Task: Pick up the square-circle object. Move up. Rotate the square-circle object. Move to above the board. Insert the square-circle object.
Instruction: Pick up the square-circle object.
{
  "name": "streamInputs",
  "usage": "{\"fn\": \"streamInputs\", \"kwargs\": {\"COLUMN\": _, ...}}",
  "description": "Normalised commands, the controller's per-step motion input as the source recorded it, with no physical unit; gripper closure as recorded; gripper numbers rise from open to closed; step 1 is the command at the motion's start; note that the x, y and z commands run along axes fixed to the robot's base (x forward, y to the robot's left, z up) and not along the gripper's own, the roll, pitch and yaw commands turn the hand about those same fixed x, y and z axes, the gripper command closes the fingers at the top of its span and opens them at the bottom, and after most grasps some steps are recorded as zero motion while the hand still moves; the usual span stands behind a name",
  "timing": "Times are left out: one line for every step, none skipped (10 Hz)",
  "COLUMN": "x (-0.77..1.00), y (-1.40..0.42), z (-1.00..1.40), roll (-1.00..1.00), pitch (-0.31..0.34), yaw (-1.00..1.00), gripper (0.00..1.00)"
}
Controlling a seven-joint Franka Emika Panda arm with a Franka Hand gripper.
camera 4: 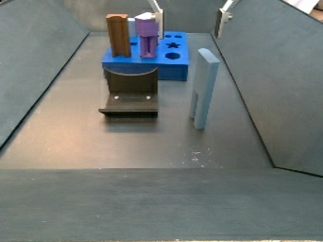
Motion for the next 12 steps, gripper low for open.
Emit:
{"fn": "streamInputs", "kwargs": {"x": -0.27, "y": 0.0, "z": 0.0, "roll": 0.0, "pitch": -0.05, "yaw": 0.0, "gripper": 0.0}}
{"fn": "streamInputs", "kwargs": {"x": -0.65, "y": 0.17, "z": 0.0, "roll": -0.06, "pitch": -0.116, "yaw": 0.17, "gripper": 0.0}}
{"fn": "streamInputs", "kwargs": {"x": -0.67, "y": 0.29, "z": -0.05, "roll": -0.1, "pitch": -0.076, "yaw": 0.43, "gripper": 0.0}}
{"fn": "streamInputs", "kwargs": {"x": -0.36, "y": 0.31, "z": -0.05, "roll": -0.11, "pitch": -0.02, "yaw": 0.53, "gripper": 0.0}}
{"fn": "streamInputs", "kwargs": {"x": -0.09, "y": 0.13, "z": -0.09, "roll": -0.12, "pitch": 0.0, "yaw": 0.11, "gripper": 0.0}}
{"fn": "streamInputs", "kwargs": {"x": 0.0, "y": 0.0, "z": -0.04, "roll": -0.05, "pitch": 0.0, "yaw": 0.0, "gripper": 0.0}}
{"fn": "streamInputs", "kwargs": {"x": 0.0, "y": 0.0, "z": 0.0, "roll": 0.0, "pitch": -0.001, "yaw": 0.0, "gripper": 0.0}}
{"fn": "streamInputs", "kwargs": {"x": 0.15, "y": 0.0, "z": -0.37, "roll": 0.0, "pitch": 0.01, "yaw": 0.03, "gripper": 0.0}}
{"fn": "streamInputs", "kwargs": {"x": 0.24, "y": 0.0, "z": -0.7, "roll": 0.0, "pitch": 0.05, "yaw": 0.01, "gripper": 0.0}}
{"fn": "streamInputs", "kwargs": {"x": 0.19, "y": 0.0, "z": -0.75, "roll": 0.0, "pitch": 0.037, "yaw": 0.0, "gripper": 0.0}}
{"fn": "streamInputs", "kwargs": {"x": 0.13, "y": 0.0, "z": -0.71, "roll": 0.0, "pitch": 0.029, "yaw": 0.01, "gripper": 0.0}}
{"fn": "streamInputs", "kwargs": {"x": 0.08, "y": 0.0, "z": -0.63, "roll": 0.0, "pitch": 0.007, "yaw": 0.02, "gripper": 0.0}}
